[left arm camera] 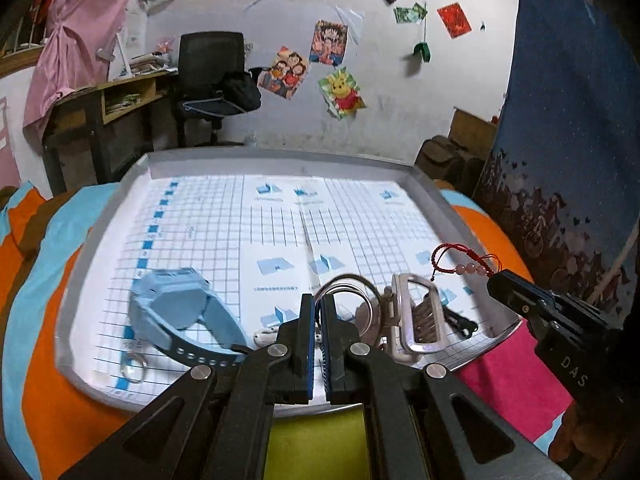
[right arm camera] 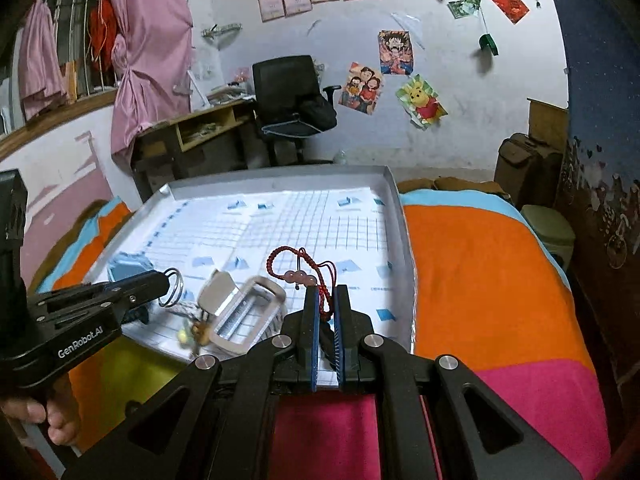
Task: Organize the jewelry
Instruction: 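Open the right tool over the tray while the left tool releases the rings there, then withdraw both tools from the tray back over the bed cover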
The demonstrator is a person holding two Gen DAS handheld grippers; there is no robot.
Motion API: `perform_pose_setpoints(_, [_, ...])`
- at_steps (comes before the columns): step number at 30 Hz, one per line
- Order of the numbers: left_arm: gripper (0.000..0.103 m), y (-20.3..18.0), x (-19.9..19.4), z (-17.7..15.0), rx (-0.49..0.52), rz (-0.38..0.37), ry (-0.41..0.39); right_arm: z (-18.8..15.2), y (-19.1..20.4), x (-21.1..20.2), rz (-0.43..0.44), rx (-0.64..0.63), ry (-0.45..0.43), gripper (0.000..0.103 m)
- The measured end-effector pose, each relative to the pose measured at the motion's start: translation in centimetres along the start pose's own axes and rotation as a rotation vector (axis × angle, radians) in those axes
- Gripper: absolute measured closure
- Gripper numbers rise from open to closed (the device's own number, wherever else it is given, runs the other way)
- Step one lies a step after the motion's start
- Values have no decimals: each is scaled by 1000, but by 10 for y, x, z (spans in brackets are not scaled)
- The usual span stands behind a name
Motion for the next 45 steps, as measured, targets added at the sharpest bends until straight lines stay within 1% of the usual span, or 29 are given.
perform_pose_setpoints(3, [99,0,8,-6,-6,14,32,-6,-2,6,-5,-1,22,96])
perform_pose_setpoints(6, [99,-1,9,-7,2,36,33,-13,-6,10,-6,4,41,96])
perform_pose_setpoints(11, [99,-2,10,-9,-5,48,56,-22,-11,17,-13,11,75,95])
perform_pose_setpoints(13, [98,-1,8,-8,-9,56,58,-23,-13,15,-19,11,76,93])
perform_pose_setpoints(14, [97,0,7,-8,-11,59,57,-23,-14,13,-19,12,73,90])
perform_pose_setpoints(15, [94,1,5,-8,-13,61,54,-23,-15,11,-20,12,70,83])
perform_pose_setpoints(17, [84,2,-2,-8,-18,64,42,-22,-17,4,-26,10,56,76])
perform_pose_setpoints(19, [63,2,-13,-6,-33,69,14,-20,-19,-6,-27,10,38,75])
perform_pose_setpoints(20, [59,2,-17,-6,-40,67,0,-18,-21,-11,-27,12,31,75])
perform_pose_setpoints(21, [47,2,-26,-5,-51,64,-25,-16,-21,-18,-26,13,18,75])
perform_pose_setpoints(22, [41,2,-32,-3,-58,64,-41,-14,-21,-26,-27,12,3,74])
perform_pose_setpoints(23, [40,2,-39,-2,-66,63,-58,-12,-21,-33,-28,11,-7,71])
perform_pose_setpoints(24, [39,1,-49,-2,-73,56,-74,-10,-22,-42,-31,9,-26,65])
perform_pose_setpoints(26, [34,1,-63,-2,-81,50,-93,-5,-21,-66,-35,6,-72,58])
perform_pose_setpoints(28, [18,-2,-84,-3,-87,49,-130,-2,-20,-88,-33,-1,-108,54])
perform_pose_setpoints(29, [15,-2,-98,-4,-88,49,-160,-1,-20,-97,-33,-5,-122,50])
perform_pose_setpoints(31, [5,-3,-121,-7,-85,48,-208,0,-16,-122,-31,-15,-160,43])
perform_pose_setpoints(33, [1,-2,-149,-14,-84,55,-260,0,-12,-147,-24,-21,-197,30])
perform_pose_setpoints(35, [0,0,-171,-17,-86,60,-297,-1,-7,-171,-13,-27,-228,24])
perform_pose_setpoints(37, [0,2,-197,-26,-93,72,-338,-6,-2,-195,-1,-33,-260,15])
perform_pose_setpoints(38, [0,4,-211,-30,-97,77,-356,-8,0,-207,7,-37,-274,7])
perform_pose_setpoints(39, [0,7,-220,-32,-99,80,-369,-12,3,-221,20,-39,-291,4])
perform_pose_setpoints(41, [0,8,-242,-40,-98,91,-393,-19,9,-242,38,-46,-314,1])
perform_pose_setpoints(45, [0,10,-283,-63,-77,108,-434,-38,19,-279,63,-72,-342,1])
Point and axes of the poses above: each gripper's, at about its wrist camera, not at the fingertips, and x roughly the way its jaws point, y to its left, z to its top, the point moved 9 cm from there along x, roughly the way its jaws point, and after that the axes turned 1 degree about -x, right-handed, at the moved point
